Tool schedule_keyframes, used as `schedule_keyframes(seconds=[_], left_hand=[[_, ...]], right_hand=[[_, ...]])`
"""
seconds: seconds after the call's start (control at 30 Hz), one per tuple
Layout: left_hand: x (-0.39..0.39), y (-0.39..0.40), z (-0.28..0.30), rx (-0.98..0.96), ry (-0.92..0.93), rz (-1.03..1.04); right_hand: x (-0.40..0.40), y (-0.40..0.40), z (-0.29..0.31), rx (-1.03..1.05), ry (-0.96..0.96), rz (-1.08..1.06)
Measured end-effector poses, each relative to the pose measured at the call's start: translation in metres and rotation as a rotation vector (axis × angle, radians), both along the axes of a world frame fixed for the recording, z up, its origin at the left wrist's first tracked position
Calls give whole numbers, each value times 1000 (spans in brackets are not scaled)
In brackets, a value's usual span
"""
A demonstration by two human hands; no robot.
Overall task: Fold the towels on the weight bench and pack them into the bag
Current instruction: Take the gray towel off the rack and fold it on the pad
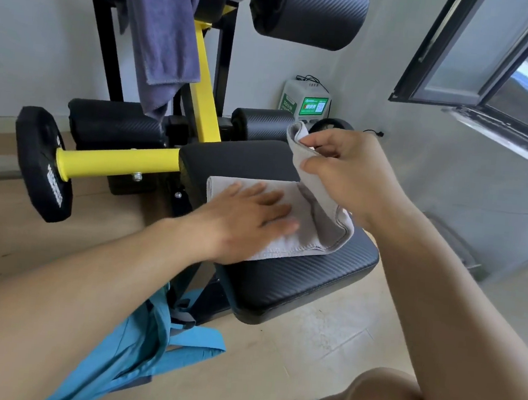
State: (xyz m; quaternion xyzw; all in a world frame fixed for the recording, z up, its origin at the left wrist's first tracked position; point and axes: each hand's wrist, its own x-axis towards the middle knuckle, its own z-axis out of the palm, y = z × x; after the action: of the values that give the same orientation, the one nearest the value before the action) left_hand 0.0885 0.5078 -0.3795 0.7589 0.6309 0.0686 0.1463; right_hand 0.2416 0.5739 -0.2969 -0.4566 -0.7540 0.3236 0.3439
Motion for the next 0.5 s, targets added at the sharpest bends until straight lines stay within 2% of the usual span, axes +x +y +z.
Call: schedule_keyframes(seconds=[0.17,0.23,0.3,0.37,0.4,0.43,0.5], left_hand=[[-27,-3,-11,60,106,39],[-27,-2,-16,59,79,52],[-29,-2,-18,61,-59,50],[-37,-6,-15,112,-376,83],[-43,-9,-15,205,-524,131],[-51,-11,-16,328,-609,211],[-64,-17,-16,474,-609,345]], right_hand=[[-14,-4,-4,27,-98,18],[-20,-6,-8,28,-135,29],[-26,-10,-13,37,-174,60],[-32,-14,-18,33,-204,82],[-34,-15,-21,33,-220,88],[-35,-16,-22,35,-239,92],[-36,-17,-23,47,-275,101]])
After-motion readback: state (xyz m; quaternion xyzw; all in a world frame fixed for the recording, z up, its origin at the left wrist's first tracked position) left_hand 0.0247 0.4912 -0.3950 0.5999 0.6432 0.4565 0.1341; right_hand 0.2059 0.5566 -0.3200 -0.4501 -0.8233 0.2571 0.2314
